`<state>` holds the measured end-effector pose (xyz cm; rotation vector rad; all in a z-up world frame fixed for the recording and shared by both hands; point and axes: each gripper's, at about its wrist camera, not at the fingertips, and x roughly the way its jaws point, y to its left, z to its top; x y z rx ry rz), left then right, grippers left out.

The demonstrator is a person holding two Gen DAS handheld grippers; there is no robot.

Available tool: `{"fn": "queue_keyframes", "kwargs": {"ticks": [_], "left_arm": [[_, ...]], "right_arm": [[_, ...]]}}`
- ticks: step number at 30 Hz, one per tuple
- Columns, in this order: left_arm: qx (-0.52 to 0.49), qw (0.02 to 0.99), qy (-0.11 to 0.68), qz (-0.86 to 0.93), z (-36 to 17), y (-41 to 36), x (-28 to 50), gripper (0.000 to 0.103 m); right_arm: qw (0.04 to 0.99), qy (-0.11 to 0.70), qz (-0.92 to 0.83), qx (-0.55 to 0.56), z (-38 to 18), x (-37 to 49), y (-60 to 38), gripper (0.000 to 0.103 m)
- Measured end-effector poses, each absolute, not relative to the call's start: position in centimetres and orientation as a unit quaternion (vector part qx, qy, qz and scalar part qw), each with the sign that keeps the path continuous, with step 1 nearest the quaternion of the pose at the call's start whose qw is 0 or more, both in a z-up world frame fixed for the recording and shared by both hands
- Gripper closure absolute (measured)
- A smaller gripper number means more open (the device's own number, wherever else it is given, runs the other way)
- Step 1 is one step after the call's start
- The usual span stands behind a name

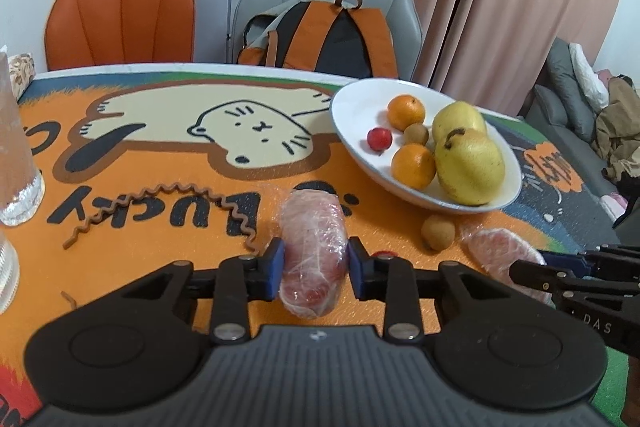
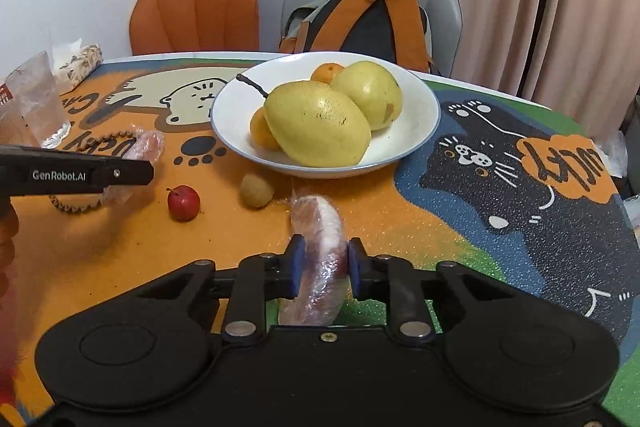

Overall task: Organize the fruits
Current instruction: 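Lift both wrapped pomelo segments and carry them toward the bowl, then lower both pomelo segments into the white bowl and open both tools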

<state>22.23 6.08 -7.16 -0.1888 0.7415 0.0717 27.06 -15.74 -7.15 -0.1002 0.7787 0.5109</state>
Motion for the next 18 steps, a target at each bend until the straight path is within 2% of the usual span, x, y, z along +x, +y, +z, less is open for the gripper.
{"fn": "queue_keyframes", "kwargs": {"ticks": [18], "left_arm": [[-0.099, 0.938, 0.331, 0.029, -4.2, 6.2, 22.1, 0.072]], "right_arm": [[0.902, 0.336, 0.269, -0.027, -4.1, 26.3, -16.8, 0.086]]}}
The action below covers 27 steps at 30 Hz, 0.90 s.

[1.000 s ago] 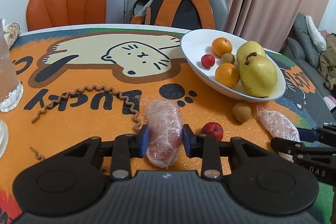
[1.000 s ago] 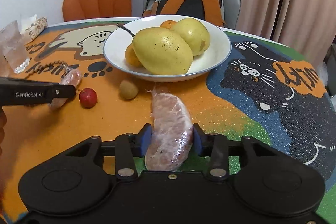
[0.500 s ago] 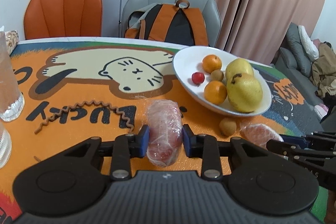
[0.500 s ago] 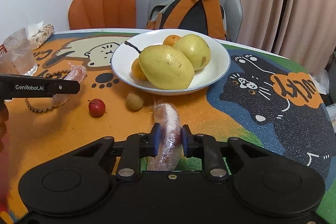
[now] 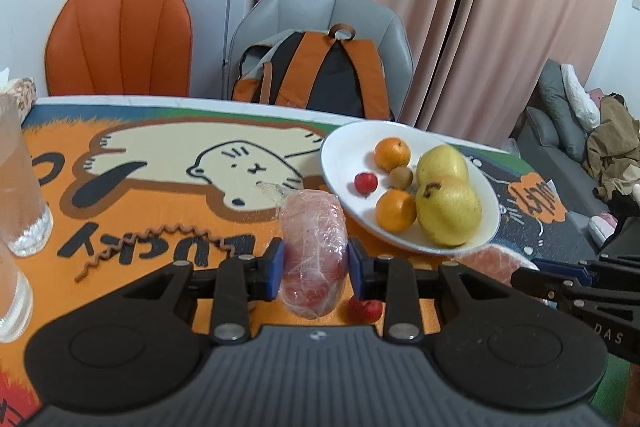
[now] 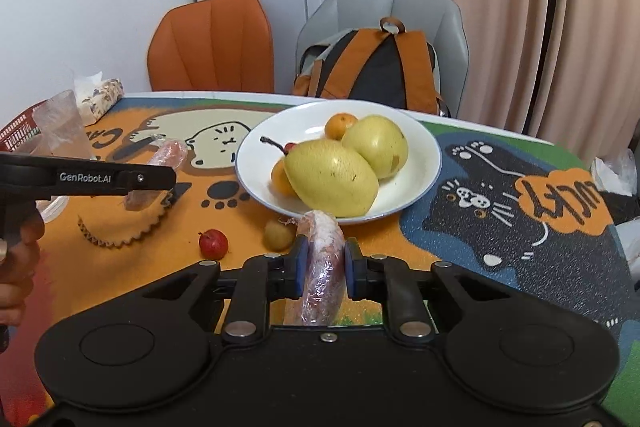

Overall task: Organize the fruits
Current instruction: 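Lower both pomelo segments into the white bowl and open both tools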

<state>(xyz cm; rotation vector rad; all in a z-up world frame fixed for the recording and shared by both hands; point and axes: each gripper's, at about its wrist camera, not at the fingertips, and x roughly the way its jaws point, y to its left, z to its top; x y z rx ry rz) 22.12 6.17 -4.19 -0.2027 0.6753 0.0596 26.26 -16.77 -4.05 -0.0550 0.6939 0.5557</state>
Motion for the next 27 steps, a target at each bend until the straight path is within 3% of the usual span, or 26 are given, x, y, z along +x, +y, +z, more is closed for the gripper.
{"fn": "queue_keyframes", "kwargs": {"ticks": [14, 27], "left_arm": [[-0.101, 0.941, 0.321, 0.015, -3.1, 5.5, 23.5, 0.072], [-0.097, 0.945, 0.313, 0.012, -2.5, 5.9, 25.4, 0.072]], "right_arm": [[0.921, 0.302, 0.247, -0.017, -1.5, 26.5, -18.8, 0.086], [0.936, 0.288, 0.203, 0.001, -0.8, 32.1, -19.2, 0.086]]}}
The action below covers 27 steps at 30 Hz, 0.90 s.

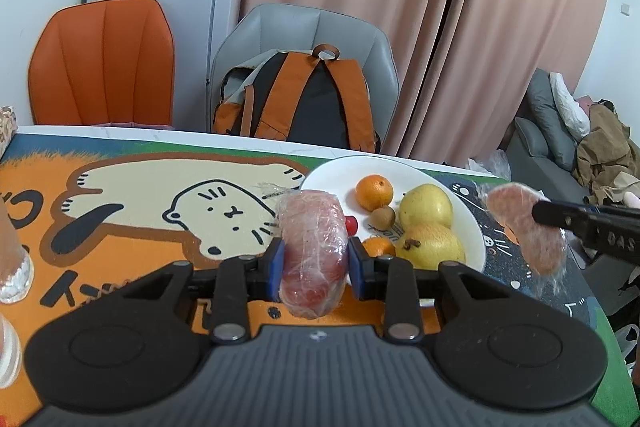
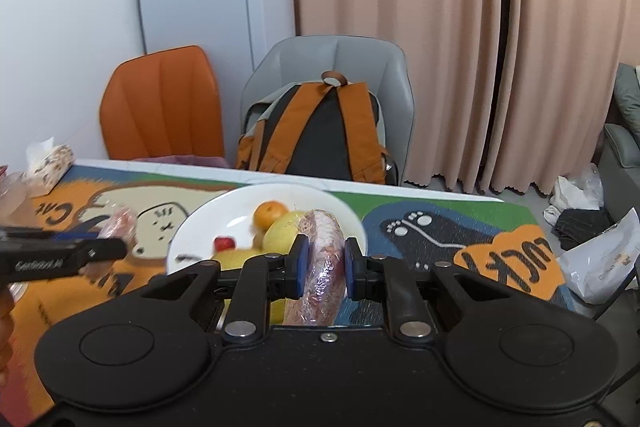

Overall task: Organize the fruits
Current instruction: 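Lower both pomelo segments into the white bowl and open both tools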

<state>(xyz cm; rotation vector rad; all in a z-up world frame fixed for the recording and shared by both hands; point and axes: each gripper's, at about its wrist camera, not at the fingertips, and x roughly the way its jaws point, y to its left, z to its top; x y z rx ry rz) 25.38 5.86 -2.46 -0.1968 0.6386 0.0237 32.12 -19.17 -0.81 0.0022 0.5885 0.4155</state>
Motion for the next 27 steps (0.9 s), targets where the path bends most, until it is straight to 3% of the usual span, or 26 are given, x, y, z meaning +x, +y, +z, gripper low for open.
{"fn": "queue_keyframes", "kwargs": {"ticks": [16, 27], "left_arm": [[-0.099, 0.942, 0.321, 0.010, -2.9, 6.6, 29.8, 0.072], [-0.103, 0.939, 0.329, -0.007, -3.9, 5.5, 32.2, 0.072]], "right_arm": [[0.930, 0.317, 0.186, 0.027, -2.8, 38.4, -17.8, 0.083], [0.917, 0.344, 0.197, 0.046, -3.9, 38.2, -18.9, 0.080]]}}
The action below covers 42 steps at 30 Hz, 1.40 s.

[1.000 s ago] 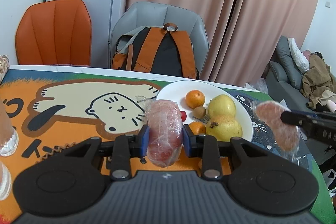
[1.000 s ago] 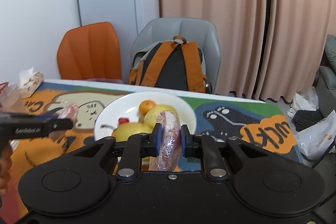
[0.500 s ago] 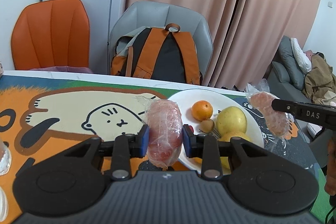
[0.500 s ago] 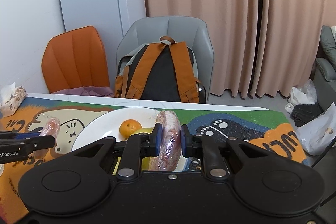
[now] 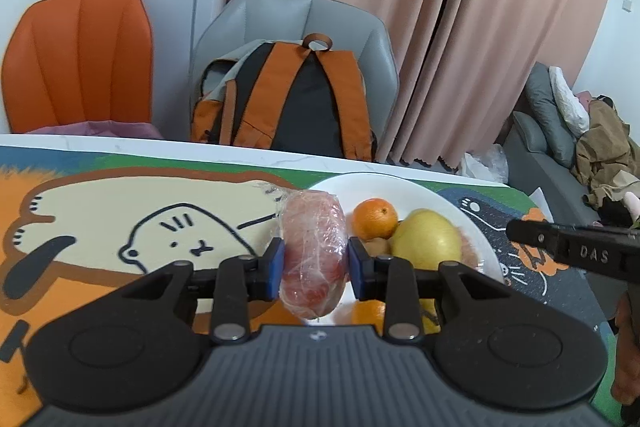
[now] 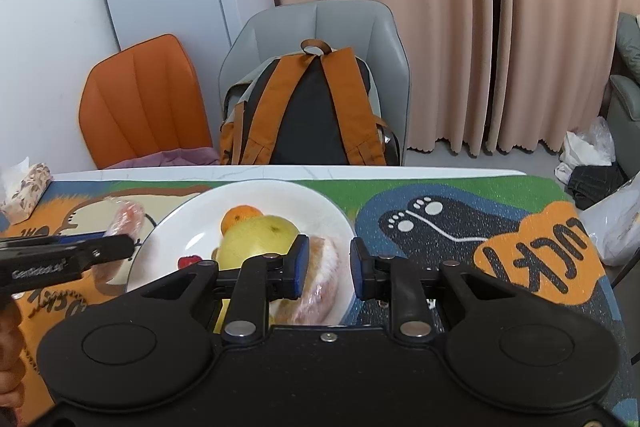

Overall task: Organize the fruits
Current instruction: 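Lower both pomelo segments into the white bowl and open both tools, then withdraw both open tools from the bowl toward the remaining jujube and kiwi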

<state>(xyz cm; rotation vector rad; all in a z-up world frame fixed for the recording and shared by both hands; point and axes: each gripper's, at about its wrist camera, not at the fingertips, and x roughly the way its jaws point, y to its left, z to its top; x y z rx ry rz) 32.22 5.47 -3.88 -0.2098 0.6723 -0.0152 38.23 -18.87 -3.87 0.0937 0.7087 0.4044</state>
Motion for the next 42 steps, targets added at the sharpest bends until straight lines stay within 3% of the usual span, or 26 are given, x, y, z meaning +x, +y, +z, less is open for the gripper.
{"fn": "queue_keyframes", "kwargs": {"ticks": [8, 10, 15, 21, 26, 29, 34, 42], "left_arm": [[-0.101, 0.938, 0.330, -0.007, -3.8, 4.6, 32.8, 0.067], [-0.103, 0.938, 0.330, -0.016, -3.5, 4.8, 32.6, 0.065], [-0.112, 0.941, 0.320, -0.009, -2.8, 5.6, 31.1, 0.060], [-0.116, 0.938, 0.326, 0.006, -2.5, 5.7, 29.7, 0.048], [-0.110, 0.939, 0.325, 0.009, -2.0, 5.3, 28.3, 0.029], [-0.110, 0.938, 0.327, 0.014, -2.0, 5.3, 27.3, 0.024], [-0.107, 0.937, 0.332, 0.027, -2.3, 5.4, 25.7, 0.020], [-0.108, 0.938, 0.328, 0.030, -2.2, 5.5, 22.9, 0.019]], "right_arm": [[0.916, 0.352, 0.187, 0.052, -4.8, 37.2, -19.4, 0.076], [0.916, 0.351, 0.183, 0.063, -4.9, 36.7, -19.7, 0.069], [0.916, 0.353, 0.182, 0.052, -4.7, 36.0, -19.5, 0.065], [0.916, 0.344, 0.199, 0.049, -3.7, 34.7, -19.4, 0.060], [0.915, 0.340, 0.210, 0.051, -3.0, 33.7, -19.5, 0.055], [0.914, 0.338, 0.218, 0.058, -2.8, 33.0, -19.7, 0.051], [0.911, 0.337, 0.230, 0.068, -2.7, 31.8, -20.0, 0.039], [0.905, 0.337, 0.249, 0.079, -2.9, 29.8, -19.9, 0.034]]}}
